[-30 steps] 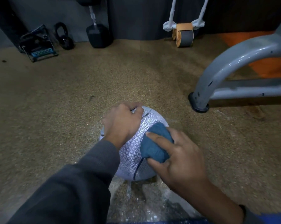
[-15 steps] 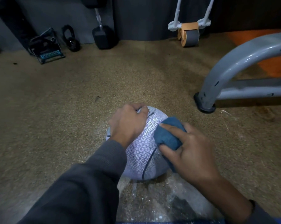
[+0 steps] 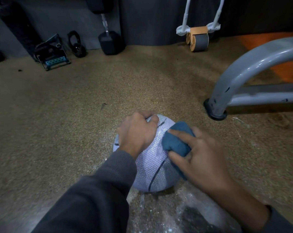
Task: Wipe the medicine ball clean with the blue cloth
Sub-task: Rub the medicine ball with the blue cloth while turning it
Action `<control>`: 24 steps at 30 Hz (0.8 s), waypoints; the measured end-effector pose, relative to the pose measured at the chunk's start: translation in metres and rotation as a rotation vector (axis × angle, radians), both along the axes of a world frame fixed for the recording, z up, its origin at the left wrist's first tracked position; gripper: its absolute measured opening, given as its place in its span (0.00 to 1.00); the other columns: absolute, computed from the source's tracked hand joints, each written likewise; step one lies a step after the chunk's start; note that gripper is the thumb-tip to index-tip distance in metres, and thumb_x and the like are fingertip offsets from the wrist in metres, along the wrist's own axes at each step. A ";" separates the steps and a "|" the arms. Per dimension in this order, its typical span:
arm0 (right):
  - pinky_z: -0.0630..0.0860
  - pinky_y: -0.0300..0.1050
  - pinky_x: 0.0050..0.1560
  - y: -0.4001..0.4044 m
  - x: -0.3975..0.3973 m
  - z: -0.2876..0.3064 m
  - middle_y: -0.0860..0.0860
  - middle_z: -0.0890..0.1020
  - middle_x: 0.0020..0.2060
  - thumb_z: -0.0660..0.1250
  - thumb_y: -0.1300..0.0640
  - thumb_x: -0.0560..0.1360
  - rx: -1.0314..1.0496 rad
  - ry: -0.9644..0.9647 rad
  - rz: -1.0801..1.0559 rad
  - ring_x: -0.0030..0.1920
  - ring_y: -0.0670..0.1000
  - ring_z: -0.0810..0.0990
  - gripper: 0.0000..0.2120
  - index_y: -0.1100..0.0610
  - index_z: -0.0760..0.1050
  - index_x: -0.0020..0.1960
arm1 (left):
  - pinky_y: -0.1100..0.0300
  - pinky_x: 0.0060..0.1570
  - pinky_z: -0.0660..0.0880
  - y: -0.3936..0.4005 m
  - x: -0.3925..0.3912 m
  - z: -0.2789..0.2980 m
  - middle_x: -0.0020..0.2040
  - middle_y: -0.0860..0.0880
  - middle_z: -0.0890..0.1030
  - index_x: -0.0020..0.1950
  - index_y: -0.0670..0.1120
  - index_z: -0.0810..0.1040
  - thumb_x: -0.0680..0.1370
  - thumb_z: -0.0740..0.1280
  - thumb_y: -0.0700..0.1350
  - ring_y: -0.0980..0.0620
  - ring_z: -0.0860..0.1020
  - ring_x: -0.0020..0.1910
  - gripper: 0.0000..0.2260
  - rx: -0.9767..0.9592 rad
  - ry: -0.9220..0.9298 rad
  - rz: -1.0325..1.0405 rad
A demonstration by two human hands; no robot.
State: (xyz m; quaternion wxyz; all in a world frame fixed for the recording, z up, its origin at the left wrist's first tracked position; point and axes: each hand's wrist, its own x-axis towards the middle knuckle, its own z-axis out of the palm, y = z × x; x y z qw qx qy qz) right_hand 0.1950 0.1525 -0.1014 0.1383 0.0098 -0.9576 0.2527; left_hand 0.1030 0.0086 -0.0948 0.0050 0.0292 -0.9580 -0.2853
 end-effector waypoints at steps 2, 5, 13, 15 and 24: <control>0.80 0.52 0.44 -0.011 0.012 0.001 0.50 0.82 0.49 0.62 0.38 0.65 0.016 0.022 0.071 0.46 0.56 0.81 0.26 0.43 0.81 0.60 | 0.57 0.58 0.68 -0.001 0.000 0.000 0.64 0.62 0.79 0.61 0.63 0.80 0.79 0.60 0.58 0.53 0.77 0.61 0.14 0.010 -0.001 -0.007; 0.80 0.51 0.46 -0.006 0.004 0.002 0.49 0.82 0.49 0.61 0.36 0.65 0.004 -0.008 0.053 0.47 0.54 0.81 0.27 0.41 0.80 0.61 | 0.56 0.60 0.69 -0.003 0.001 -0.002 0.65 0.64 0.77 0.61 0.63 0.80 0.79 0.60 0.59 0.54 0.77 0.62 0.14 0.032 0.016 -0.030; 0.80 0.48 0.40 -0.016 0.015 0.005 0.48 0.81 0.46 0.61 0.37 0.63 0.078 -0.001 0.062 0.44 0.53 0.81 0.26 0.42 0.82 0.58 | 0.55 0.60 0.73 -0.003 0.004 -0.004 0.64 0.64 0.78 0.58 0.63 0.81 0.78 0.61 0.58 0.54 0.78 0.59 0.13 0.054 0.034 -0.024; 0.79 0.48 0.42 -0.015 0.012 0.006 0.47 0.81 0.46 0.61 0.37 0.63 0.040 -0.023 0.062 0.44 0.52 0.81 0.26 0.41 0.81 0.58 | 0.54 0.61 0.74 -0.003 0.004 -0.004 0.64 0.63 0.79 0.58 0.63 0.81 0.77 0.62 0.58 0.53 0.78 0.60 0.13 0.076 0.034 -0.022; 0.78 0.48 0.42 -0.015 0.012 0.013 0.47 0.81 0.46 0.59 0.36 0.63 0.071 -0.055 0.028 0.45 0.52 0.81 0.26 0.40 0.80 0.58 | 0.55 0.59 0.74 -0.002 0.004 -0.002 0.62 0.61 0.80 0.58 0.62 0.82 0.78 0.62 0.58 0.52 0.79 0.58 0.13 0.065 0.017 0.005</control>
